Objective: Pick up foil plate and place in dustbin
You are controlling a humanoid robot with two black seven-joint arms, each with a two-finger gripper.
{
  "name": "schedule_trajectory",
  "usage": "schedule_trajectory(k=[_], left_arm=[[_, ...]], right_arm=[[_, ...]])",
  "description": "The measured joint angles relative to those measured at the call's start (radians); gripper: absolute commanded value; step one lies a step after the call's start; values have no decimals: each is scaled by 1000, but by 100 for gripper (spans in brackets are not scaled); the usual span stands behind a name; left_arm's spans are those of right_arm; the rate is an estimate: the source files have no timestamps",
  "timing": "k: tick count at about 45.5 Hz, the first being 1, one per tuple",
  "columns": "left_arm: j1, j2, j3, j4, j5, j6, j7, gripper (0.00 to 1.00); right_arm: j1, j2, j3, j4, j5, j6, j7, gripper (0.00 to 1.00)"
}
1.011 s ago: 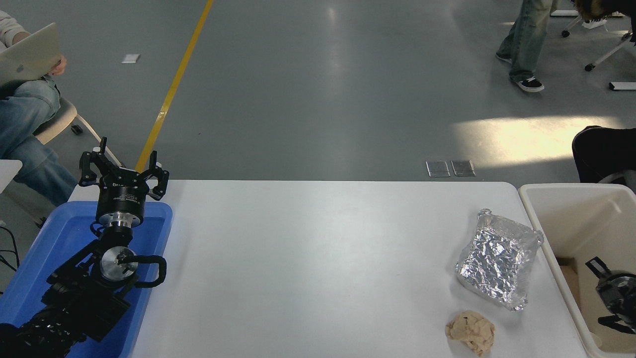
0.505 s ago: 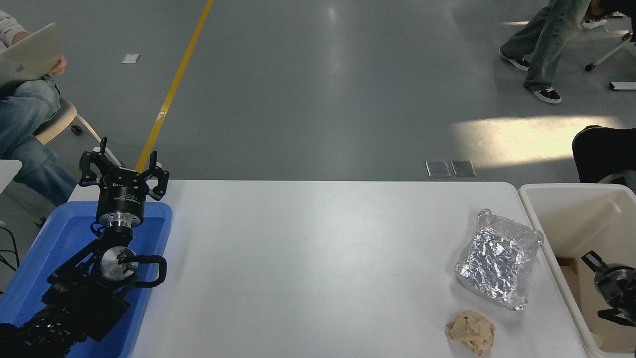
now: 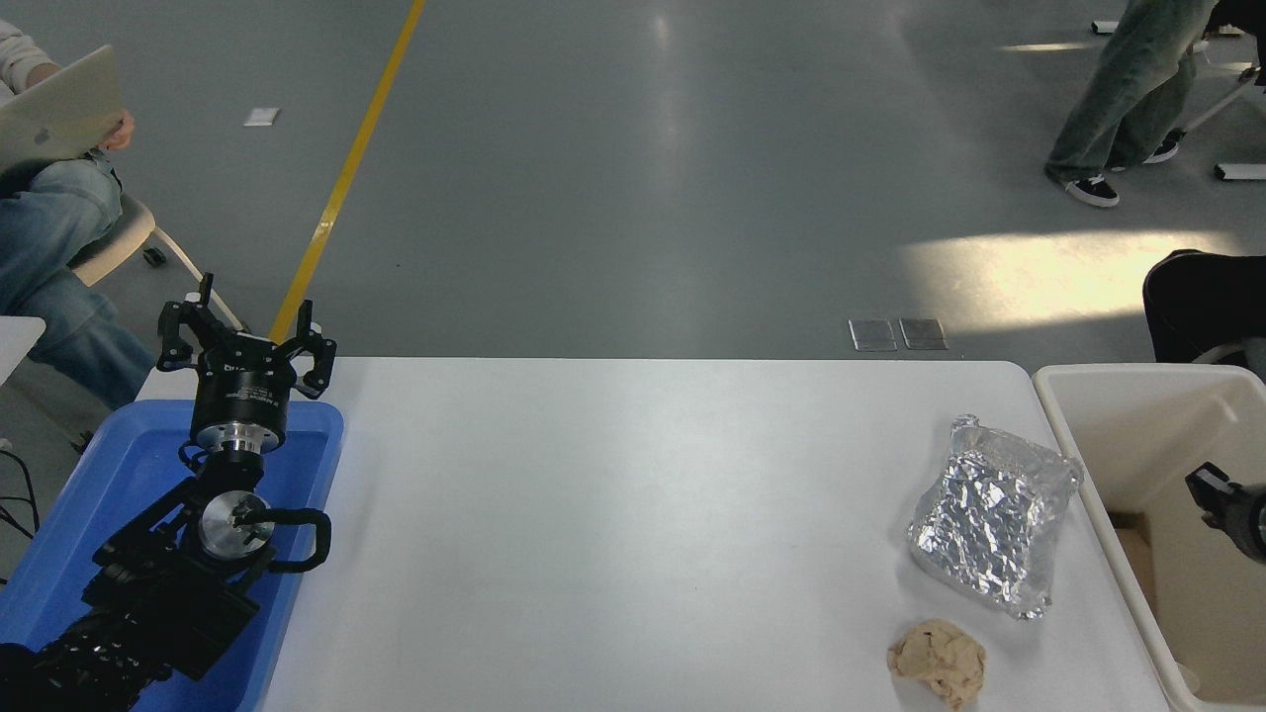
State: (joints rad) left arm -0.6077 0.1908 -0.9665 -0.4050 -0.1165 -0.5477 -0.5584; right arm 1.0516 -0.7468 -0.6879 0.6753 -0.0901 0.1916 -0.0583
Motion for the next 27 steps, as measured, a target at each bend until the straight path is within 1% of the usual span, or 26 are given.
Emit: schedule_trajectory(k=[2,3,7,8,15,20,27], left_arm=[[0,0,0,0,0,0,0,99],[0,0,0,0,0,0,0,99],[0,0,0,0,0,-1,0,99],[0,0,0,0,0,-1,0,99],[0,0,0,0,0,-2,0,99],[0,0,0,0,0,-2,0,99],[0,0,0,0,0,-2,0,99]], right_arm=[[59,-37,-15,73,-46,2,-1,43],[83,-49,-22,100,-61,3,-2,49],[197,-96,-70,211,-119,10,-3,54],[236,-109,-90,244,-134,15,-3,56],[465,-152,-217,412,-186,46,-3,85],[622,-165,-301,518,-205,72,-3,99],[862,-166,-411,656,-219,130,-3,100]])
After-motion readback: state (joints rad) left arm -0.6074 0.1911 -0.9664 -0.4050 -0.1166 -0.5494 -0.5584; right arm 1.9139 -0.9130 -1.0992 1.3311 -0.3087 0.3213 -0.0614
